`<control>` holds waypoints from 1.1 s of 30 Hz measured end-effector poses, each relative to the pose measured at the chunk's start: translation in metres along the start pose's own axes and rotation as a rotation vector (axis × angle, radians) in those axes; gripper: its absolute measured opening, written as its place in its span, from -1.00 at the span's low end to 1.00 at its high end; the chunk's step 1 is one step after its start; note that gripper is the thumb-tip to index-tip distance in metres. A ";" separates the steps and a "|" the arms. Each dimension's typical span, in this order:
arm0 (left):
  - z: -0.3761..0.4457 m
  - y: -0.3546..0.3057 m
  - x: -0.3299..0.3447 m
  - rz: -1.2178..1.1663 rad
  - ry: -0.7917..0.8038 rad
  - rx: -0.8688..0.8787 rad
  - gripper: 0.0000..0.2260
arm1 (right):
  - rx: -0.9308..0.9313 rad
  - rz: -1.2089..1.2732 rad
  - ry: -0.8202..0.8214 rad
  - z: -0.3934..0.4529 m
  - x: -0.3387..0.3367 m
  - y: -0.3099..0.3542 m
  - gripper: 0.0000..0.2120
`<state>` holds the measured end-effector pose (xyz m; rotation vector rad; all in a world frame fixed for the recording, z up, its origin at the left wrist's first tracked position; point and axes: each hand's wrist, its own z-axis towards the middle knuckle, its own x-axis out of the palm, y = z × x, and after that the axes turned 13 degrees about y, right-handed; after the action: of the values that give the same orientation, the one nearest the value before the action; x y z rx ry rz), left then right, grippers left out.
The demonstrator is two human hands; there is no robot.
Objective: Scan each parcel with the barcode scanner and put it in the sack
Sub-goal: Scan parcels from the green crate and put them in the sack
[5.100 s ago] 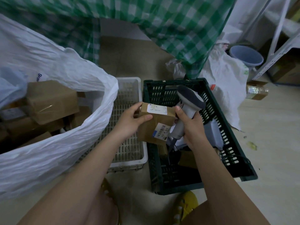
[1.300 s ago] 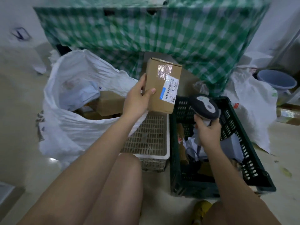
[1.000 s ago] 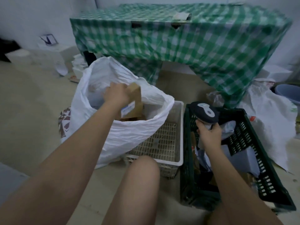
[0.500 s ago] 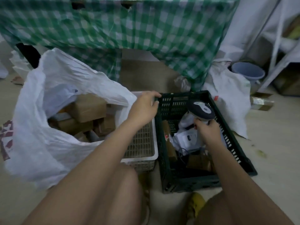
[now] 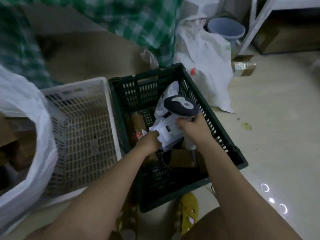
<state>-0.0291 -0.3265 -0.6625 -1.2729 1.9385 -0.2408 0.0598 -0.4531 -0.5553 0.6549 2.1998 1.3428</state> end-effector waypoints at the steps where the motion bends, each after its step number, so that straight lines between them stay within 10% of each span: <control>1: 0.013 0.005 0.006 0.041 0.021 -0.032 -0.69 | 0.024 -0.012 0.012 0.006 0.000 -0.003 -0.91; 6: 0.052 0.029 0.038 0.052 0.068 -0.177 -0.31 | 0.087 -0.042 0.073 0.028 0.002 -0.024 -0.77; 13: 0.085 0.036 0.071 -0.509 -0.275 -0.500 -0.19 | 0.121 0.056 0.039 0.038 0.009 -0.045 -0.89; 23: 0.110 0.055 0.088 -0.907 -0.536 -0.475 -0.30 | 0.081 0.132 0.061 0.035 0.008 -0.037 -0.88; 33: 0.114 0.051 0.096 -0.924 -0.411 -0.396 -0.12 | 0.101 0.138 0.013 0.048 0.011 -0.041 -0.86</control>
<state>-0.0032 -0.3542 -0.8154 -2.2229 0.9699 -0.0319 0.0750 -0.4312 -0.6136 0.8518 2.2805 1.3121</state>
